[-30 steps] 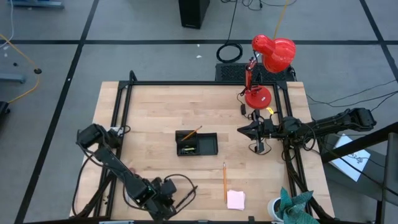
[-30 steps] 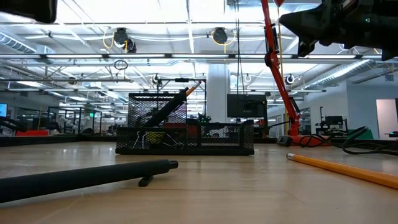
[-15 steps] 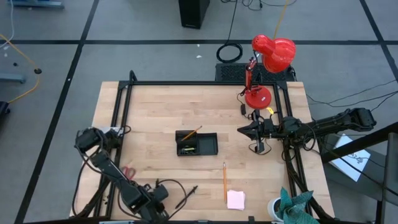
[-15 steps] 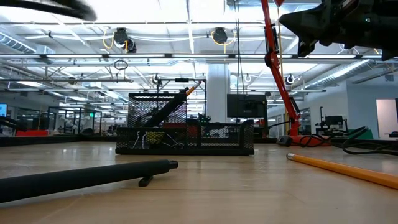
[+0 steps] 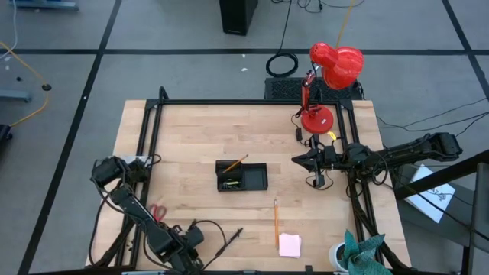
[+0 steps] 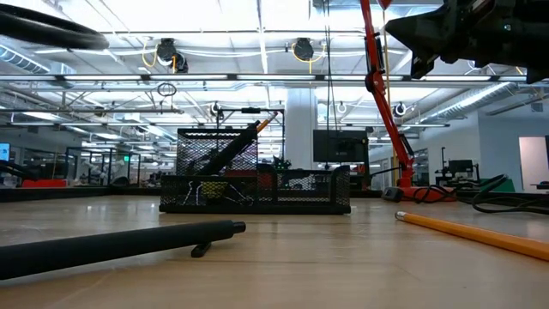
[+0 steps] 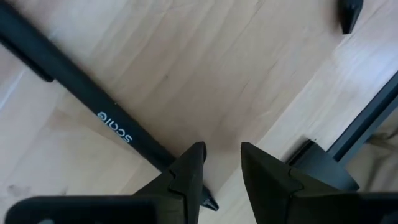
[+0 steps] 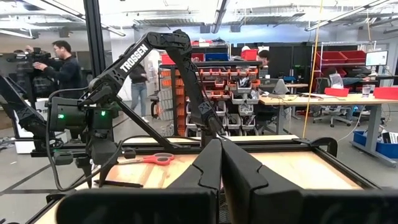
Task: Pick and place office supplies into organizer
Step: Put the black pen into the mesh desk organizer
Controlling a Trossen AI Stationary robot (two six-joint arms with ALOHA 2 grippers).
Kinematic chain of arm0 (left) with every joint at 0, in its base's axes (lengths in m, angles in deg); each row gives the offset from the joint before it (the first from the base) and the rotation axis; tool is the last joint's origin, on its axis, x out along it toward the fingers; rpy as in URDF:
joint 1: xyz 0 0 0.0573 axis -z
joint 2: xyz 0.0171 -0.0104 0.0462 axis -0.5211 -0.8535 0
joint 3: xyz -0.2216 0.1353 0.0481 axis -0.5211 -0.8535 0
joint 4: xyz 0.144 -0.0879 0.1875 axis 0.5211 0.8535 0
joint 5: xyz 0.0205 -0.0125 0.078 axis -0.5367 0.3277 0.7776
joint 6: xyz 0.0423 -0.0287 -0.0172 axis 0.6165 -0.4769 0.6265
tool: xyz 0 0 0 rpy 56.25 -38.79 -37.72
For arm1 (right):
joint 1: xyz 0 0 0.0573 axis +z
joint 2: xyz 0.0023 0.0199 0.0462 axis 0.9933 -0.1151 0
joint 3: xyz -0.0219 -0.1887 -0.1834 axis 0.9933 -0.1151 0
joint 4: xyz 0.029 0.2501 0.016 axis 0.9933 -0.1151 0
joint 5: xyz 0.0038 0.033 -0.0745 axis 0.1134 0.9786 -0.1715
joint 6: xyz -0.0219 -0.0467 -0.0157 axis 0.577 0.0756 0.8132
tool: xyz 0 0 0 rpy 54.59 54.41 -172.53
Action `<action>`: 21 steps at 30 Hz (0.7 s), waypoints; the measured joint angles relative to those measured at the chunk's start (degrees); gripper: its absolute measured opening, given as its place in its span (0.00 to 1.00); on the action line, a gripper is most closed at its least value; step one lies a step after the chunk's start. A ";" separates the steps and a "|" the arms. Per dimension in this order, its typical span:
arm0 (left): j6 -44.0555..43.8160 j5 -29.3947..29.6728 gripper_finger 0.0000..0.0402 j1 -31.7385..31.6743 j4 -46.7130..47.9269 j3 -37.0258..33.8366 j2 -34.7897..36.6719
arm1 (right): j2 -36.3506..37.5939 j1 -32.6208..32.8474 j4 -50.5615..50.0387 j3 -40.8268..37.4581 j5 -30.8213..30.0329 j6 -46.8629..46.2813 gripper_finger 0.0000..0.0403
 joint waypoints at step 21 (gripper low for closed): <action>15.97 8.32 0.29 -3.01 -2.92 1.87 -0.25 | 0.00 0.00 0.07 0.00 0.00 0.07 0.01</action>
